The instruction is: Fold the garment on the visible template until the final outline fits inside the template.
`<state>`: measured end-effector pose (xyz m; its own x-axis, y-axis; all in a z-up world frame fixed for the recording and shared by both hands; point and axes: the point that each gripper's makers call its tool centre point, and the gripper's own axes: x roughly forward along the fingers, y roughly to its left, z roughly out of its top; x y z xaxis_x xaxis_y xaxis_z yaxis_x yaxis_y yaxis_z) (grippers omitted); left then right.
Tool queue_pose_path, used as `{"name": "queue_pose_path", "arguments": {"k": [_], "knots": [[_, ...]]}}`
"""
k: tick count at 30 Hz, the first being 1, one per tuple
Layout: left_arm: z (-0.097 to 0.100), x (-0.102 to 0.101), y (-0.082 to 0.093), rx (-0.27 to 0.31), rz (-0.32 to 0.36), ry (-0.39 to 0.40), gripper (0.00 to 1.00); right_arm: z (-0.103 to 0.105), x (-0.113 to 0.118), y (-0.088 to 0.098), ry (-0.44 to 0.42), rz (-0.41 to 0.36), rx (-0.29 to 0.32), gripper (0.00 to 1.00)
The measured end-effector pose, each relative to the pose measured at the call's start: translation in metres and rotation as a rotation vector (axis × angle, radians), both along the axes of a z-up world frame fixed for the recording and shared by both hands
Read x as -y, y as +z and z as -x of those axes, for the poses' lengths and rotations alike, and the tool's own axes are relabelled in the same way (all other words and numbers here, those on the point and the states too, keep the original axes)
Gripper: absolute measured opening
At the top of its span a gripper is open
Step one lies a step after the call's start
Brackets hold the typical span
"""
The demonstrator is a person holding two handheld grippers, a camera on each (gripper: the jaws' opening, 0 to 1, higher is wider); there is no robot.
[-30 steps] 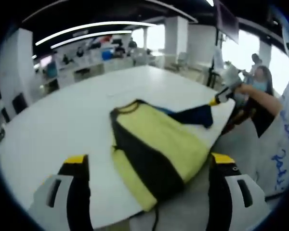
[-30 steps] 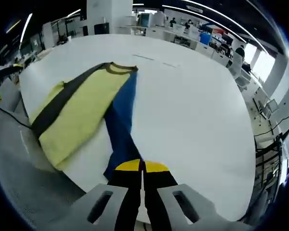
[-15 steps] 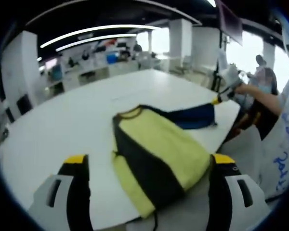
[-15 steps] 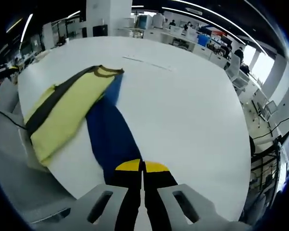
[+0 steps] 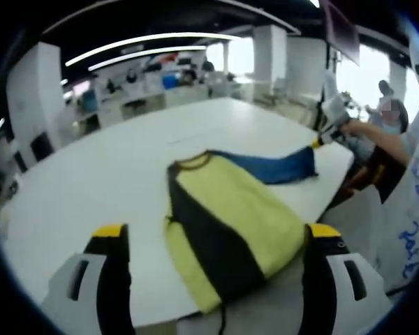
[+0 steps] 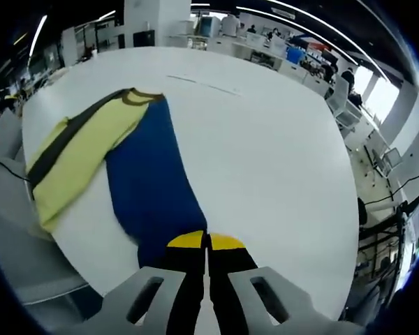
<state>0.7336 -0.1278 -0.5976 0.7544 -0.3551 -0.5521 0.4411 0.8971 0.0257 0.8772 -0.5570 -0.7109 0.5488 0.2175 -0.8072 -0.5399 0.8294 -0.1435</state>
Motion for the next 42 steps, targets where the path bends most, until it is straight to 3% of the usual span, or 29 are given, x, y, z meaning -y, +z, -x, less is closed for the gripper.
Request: {"name": "queue_pose_path", "arguments": {"k": [19,33,42], "knots": [[0.001,-0.001,0.001,-0.022,-0.034,0.031,0.98,-0.025,0.045,-0.033,-0.023,0.039,-0.046,0.01],[0.001,0.001,0.004,-0.031,-0.046,0.027,0.99,-0.029,0.044,-0.053,-0.038,0.047,-0.069,0.01],[0.001,-0.006,0.005,-0.035,-0.06,0.042,0.98,-0.044,0.06,-0.056,-0.062,0.073,-0.044,0.01]]}}
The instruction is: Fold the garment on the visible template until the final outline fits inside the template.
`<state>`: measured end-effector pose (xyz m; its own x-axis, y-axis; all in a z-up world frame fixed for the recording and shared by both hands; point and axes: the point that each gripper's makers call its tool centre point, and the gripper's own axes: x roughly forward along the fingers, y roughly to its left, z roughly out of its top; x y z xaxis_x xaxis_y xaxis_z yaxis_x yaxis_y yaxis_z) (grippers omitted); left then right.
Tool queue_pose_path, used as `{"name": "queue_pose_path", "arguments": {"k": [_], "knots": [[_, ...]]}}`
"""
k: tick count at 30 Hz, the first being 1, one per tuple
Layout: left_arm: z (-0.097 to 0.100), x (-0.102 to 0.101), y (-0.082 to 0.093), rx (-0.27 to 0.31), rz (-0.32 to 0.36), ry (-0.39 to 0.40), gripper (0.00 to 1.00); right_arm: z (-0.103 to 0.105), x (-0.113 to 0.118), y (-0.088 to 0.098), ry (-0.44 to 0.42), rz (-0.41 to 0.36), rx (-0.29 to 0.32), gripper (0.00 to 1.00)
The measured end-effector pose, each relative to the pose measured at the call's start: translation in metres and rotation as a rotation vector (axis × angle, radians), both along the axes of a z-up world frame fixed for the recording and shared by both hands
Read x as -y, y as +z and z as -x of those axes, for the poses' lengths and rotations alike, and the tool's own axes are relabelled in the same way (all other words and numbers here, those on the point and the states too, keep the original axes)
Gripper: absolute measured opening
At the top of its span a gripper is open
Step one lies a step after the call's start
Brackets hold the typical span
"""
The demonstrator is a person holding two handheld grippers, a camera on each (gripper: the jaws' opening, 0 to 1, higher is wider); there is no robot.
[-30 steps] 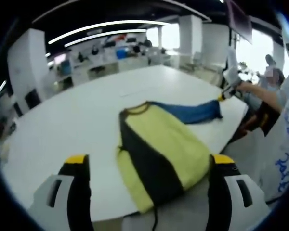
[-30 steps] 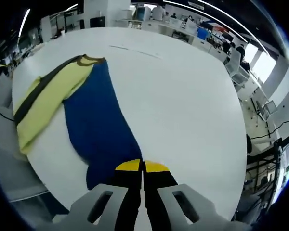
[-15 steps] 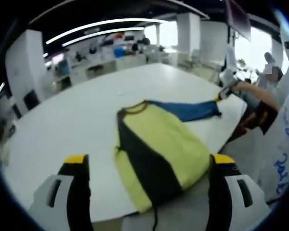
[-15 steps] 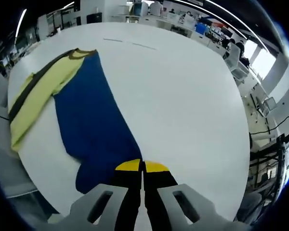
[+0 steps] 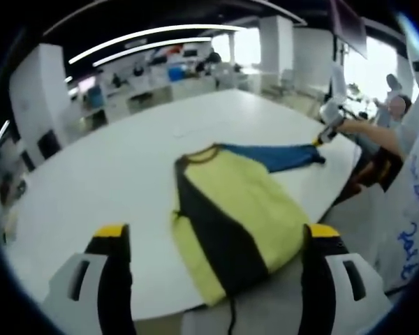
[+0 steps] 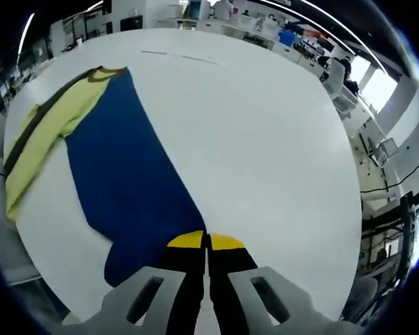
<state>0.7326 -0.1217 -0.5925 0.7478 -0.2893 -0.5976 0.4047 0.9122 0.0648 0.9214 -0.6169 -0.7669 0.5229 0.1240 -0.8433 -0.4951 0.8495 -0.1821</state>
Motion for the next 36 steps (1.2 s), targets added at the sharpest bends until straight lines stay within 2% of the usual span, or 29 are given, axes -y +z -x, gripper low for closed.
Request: {"name": "queue_pose_path", "arguments": {"k": [4,11,21,31,36], "knots": [[0.0,0.002,0.0,-0.002,0.0,-0.005,0.98,-0.012,0.007,-0.002,0.003,0.015,0.005,0.01],[-0.001,0.004,-0.001,-0.006,0.001,-0.008,0.96,-0.018,0.009,0.0,-0.001,0.039,-0.004,0.01],[-0.003,0.002,-0.002,-0.016,-0.006,-0.004,0.96,-0.042,0.022,0.003,0.008,0.089,0.025,0.01],[-0.002,-0.001,0.0,-0.01,-0.008,0.002,0.96,-0.043,0.022,-0.004,0.012,0.091,0.015,0.01],[-0.003,0.0,-0.001,-0.012,-0.008,-0.002,0.95,-0.044,0.021,0.005,0.01,0.074,0.042,0.07]]}}
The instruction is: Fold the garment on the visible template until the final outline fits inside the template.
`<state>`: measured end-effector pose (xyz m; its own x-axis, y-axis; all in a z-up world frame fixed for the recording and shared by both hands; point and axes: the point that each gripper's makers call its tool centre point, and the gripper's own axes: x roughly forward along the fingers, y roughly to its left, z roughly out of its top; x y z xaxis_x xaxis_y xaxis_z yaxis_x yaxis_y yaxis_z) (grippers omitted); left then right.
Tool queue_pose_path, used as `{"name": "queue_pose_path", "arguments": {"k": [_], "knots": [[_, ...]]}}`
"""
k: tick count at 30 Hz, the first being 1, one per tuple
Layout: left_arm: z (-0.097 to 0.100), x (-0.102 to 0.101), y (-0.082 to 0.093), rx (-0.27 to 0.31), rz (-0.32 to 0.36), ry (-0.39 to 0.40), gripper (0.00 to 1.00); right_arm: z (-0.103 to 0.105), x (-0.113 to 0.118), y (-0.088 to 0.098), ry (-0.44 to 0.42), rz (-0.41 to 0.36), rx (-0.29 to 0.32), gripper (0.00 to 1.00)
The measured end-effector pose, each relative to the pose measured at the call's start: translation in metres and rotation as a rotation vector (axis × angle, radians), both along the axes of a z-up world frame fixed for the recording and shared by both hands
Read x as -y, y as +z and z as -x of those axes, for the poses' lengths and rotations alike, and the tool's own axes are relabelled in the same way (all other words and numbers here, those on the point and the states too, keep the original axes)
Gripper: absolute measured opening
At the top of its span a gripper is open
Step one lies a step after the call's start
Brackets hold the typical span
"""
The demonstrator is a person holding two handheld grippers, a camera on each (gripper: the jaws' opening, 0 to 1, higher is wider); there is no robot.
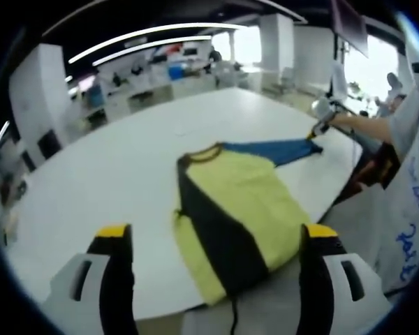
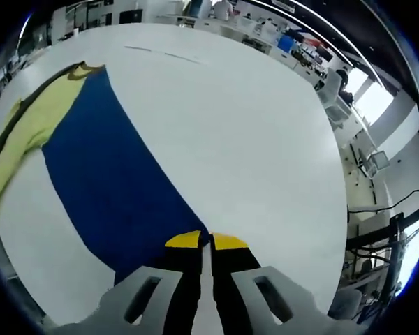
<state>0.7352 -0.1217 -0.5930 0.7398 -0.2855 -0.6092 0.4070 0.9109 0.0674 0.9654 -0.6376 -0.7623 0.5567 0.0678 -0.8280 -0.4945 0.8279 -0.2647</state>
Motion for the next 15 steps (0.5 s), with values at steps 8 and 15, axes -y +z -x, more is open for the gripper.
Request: {"name": "queue_pose_path", "arguments": {"k": [8,15], "knots": [[0.0,0.002,-0.001,0.002,0.01,-0.008,0.94,0.023,-0.023,0.018,0.036,-0.057,0.05,0.16],[-0.001,0.002,0.002,0.015,0.017,-0.009,0.94,0.056,-0.05,0.017,0.112,-0.068,0.079,0.24]]}}
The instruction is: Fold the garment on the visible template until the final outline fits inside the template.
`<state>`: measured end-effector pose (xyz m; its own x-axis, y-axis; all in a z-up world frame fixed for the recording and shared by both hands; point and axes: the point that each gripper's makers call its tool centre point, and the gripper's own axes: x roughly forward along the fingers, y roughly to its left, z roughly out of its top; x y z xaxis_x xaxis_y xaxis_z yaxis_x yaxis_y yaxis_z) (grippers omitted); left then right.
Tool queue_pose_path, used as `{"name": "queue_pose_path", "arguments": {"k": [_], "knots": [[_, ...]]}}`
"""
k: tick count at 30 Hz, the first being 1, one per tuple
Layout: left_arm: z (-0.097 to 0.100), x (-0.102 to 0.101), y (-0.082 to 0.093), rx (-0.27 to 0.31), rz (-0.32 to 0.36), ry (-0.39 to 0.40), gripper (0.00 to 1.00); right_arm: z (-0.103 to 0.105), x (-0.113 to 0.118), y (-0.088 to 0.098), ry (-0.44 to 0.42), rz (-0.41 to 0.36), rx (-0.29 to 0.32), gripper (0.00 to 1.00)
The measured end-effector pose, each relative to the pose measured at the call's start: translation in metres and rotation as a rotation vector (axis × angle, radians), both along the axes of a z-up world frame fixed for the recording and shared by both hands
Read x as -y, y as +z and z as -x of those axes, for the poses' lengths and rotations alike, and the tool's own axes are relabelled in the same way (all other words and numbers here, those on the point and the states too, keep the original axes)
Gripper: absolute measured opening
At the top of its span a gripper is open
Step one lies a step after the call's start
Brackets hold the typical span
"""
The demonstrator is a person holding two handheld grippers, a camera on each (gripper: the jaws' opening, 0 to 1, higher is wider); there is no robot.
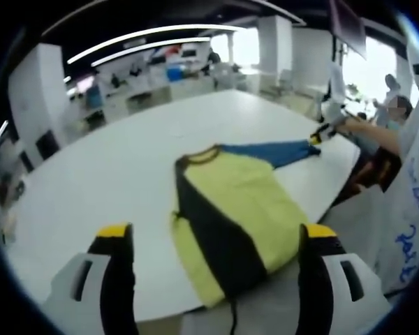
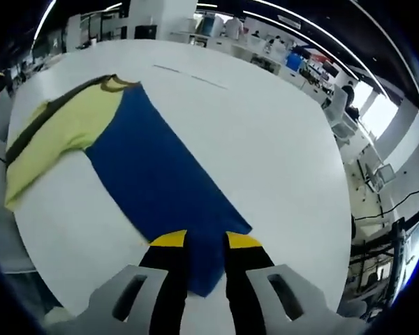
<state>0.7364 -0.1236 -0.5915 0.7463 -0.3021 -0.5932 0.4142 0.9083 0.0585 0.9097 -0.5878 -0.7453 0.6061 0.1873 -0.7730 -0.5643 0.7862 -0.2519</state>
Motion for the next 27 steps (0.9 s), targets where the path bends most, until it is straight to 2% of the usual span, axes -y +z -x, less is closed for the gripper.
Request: {"name": "queue_pose_path", "arguments": {"k": [2,5,7,12,16,18,22,27], "knots": [[0.0,0.0,0.0,0.001,-0.004,-0.007,0.93,0.006,-0.004,-0.003,0.013,0.006,-0.009,0.27],[0.001,-0.001,-0.001,-0.004,-0.006,-0.009,0.93,0.022,-0.007,-0.013,0.053,0.056,-0.026,0.25],[0.001,-0.001,-0.001,-0.003,-0.006,-0.012,0.93,0.026,-0.005,-0.014,0.067,0.113,-0.006,0.24],[0.003,-0.002,0.003,0.011,-0.011,-0.01,0.92,0.029,0.002,-0.015,0.077,0.163,0.018,0.2],[0.005,-0.005,0.002,0.007,-0.014,-0.003,0.91,0.029,0.006,-0.013,0.068,0.17,0.023,0.06],[0.006,-0.005,0.002,0.008,-0.015,0.0,0.91,0.032,0.009,-0.013,0.05,0.162,0.004,0.02],[0.006,-0.005,0.002,0.005,-0.01,0.005,0.91,0.031,0.014,-0.007,0.013,0.129,0.019,0.02],[0.004,-0.005,0.003,0.009,-0.018,0.002,0.92,0.024,0.032,-0.005,-0.029,0.113,0.027,0.02]]}}
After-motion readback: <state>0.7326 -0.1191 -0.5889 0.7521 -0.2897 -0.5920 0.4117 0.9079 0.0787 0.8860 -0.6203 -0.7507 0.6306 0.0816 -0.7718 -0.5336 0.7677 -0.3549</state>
